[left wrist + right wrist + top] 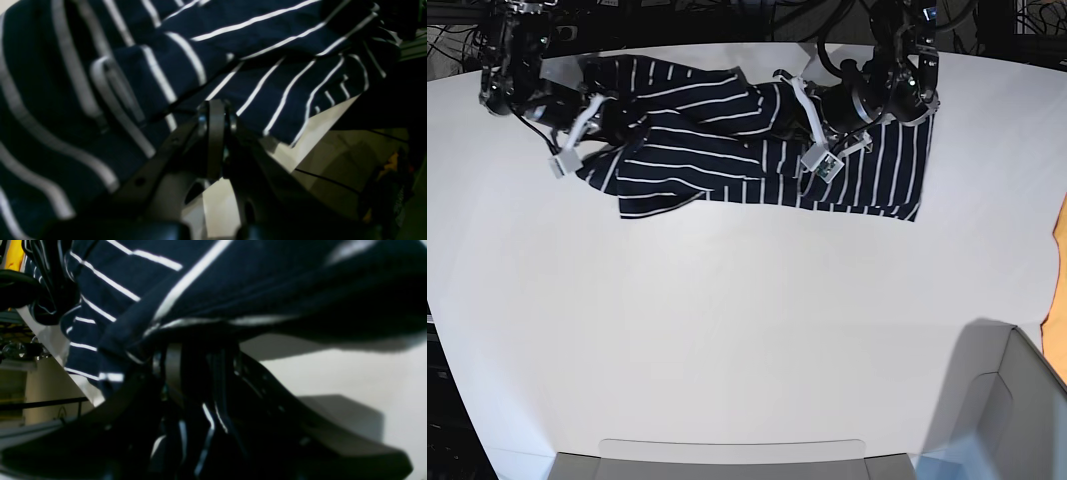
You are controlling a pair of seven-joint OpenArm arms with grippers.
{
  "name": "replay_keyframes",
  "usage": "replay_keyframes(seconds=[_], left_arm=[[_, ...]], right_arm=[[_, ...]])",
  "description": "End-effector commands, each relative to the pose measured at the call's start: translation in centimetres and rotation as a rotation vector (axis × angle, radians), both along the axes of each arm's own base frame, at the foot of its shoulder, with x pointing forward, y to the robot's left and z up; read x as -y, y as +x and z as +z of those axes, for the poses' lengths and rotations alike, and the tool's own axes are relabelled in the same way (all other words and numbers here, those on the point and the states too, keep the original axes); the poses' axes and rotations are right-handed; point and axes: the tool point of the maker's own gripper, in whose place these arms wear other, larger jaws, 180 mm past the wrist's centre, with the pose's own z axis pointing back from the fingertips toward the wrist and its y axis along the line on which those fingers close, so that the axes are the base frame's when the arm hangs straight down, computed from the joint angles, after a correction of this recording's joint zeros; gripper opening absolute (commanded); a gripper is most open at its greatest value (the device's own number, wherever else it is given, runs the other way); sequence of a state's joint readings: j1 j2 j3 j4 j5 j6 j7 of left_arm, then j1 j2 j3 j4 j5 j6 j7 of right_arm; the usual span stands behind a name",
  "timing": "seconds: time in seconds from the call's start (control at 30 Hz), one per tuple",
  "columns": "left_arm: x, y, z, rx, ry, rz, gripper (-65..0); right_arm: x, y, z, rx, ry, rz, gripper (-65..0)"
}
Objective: Fold the T-shirt properly
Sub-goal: 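Lift the strip end with the right gripper and fold it toward the left gripper, then lay the folded end over the strip and release the right gripper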
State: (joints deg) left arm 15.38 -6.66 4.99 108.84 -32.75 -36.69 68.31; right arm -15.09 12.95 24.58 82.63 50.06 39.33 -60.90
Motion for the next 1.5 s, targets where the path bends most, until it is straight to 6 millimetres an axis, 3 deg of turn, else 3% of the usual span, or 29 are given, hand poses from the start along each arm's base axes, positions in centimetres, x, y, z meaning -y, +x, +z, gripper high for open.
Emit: replay_keyframes(seconds=[0.0,0.1,0.23,0.47,0.63,0.7,0.83,0.93,1.07,1.23,1.47], left_arm=[[0.4,0.5,0.9,0.033,-0.027,0.0,-65.0],[0.5,0.5,0.9,0.034,-0.029,-0.001,-65.0],[0.5,0.4,0.9,0.031,-0.03,-0.001,-65.0],[0.3,-0.2,0.6,0.015,-0.028,0.004,-65.0],[0.3,-0.2,0.6,0.018,-0.028,0.004,-65.0],[0.3,-0.3,0.6,0.016,-0.027,0.0,-65.0],[0.3,-0.6,0.4,0.005,-0.027,0.002,-65.0],[0.2,-0.9,0.5,0.007,-0.024,0.001,-65.0],[0.2,-0.7,1.2,0.031,-0.023,-0.001,-65.0],[-0.8,-1.1,2.0,0.052,-0.003,0.023,-65.0],[-5.6,-2.4,1.4,0.004,0.026,0.174,-65.0]], right_arm=[[-0.4,0.5,0.0,0.02,-0.035,0.041,-47.7],[-1.9,1.5,-0.5,0.043,-0.099,0.107,-50.6],[-3.4,3.5,-0.2,0.082,-0.155,0.179,-65.0],[-2.1,8.0,1.2,0.161,-0.305,0.189,-65.0],[2.5,11.0,2.6,0.189,-0.386,0.069,-65.0],[6.8,12.1,3.2,0.176,-0.427,-0.019,-65.0],[12.6,12.6,3.6,0.138,-0.456,-0.115,-65.0],[15.3,12.8,4.7,0.145,-0.456,-0.15,-65.0],[16.3,12.9,5.8,0.179,-0.446,-0.165,-65.0],[14.4,13.3,7.7,0.259,-0.43,-0.132,-65.0],[4.4,14.2,12.3,0.486,-0.409,0.056,-65.0]])
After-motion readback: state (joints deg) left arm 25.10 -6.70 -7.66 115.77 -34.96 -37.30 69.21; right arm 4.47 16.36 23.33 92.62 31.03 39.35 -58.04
